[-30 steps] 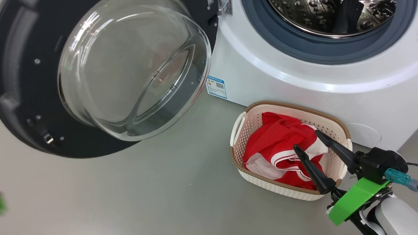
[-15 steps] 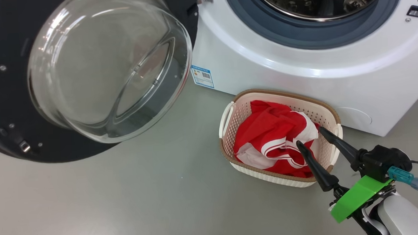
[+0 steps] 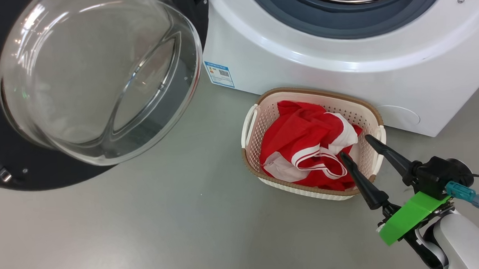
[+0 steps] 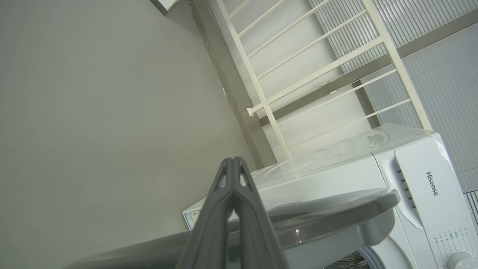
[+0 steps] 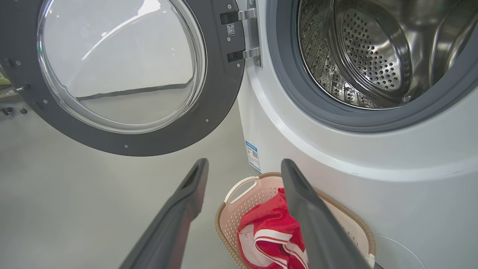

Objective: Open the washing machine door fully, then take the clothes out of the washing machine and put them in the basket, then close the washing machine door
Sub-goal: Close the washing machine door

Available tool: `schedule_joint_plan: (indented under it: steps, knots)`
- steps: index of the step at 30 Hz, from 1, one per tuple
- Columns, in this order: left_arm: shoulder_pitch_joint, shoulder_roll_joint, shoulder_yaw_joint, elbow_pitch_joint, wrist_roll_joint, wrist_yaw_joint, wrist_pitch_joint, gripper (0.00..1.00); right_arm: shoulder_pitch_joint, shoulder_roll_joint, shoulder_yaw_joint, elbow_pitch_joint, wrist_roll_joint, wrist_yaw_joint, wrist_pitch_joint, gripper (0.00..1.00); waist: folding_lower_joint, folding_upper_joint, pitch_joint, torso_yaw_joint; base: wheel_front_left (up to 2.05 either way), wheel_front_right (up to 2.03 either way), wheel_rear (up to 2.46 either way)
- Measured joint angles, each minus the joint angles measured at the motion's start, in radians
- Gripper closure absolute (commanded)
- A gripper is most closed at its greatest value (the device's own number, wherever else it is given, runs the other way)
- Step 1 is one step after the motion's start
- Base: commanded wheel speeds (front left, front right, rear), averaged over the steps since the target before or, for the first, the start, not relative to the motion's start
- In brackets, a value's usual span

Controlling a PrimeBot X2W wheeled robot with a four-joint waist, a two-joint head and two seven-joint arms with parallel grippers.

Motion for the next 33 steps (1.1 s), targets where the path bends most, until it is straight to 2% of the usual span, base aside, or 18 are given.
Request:
schedule_joint_plan:
  steps: [4,11,26,33]
  knots:
    - [0.000,-0.003,-0.028,0.011,-0.003,0.000,0.068,1.00,0.000,-0.001,0.000,0.000,0.000,0.000,0.000,0.00,0.0000,0.0000,0.006,-0.007,0.00,0.00,0.00]
    - [0.033,-0.009,-0.066,-0.078,-0.047,0.000,0.181,1.00,0.000,-0.001,0.000,0.002,-0.006,0.000,0.000,0.00,0.0000,0.0000,0.003,-0.010,0.00,0.00,0.00]
    - [0.232,-0.006,-0.105,-0.395,-0.179,0.000,0.371,1.00,0.001,0.008,-0.003,0.001,-0.006,0.000,0.000,0.00,0.0000,0.0000,-0.035,-0.010,0.00,0.00,0.00]
    - [0.359,-0.024,-0.147,-0.597,-0.239,0.000,0.468,1.00,0.004,0.010,-0.007,-0.002,-0.006,0.000,0.000,0.00,0.0000,0.0000,-0.050,-0.026,0.00,0.00,0.00]
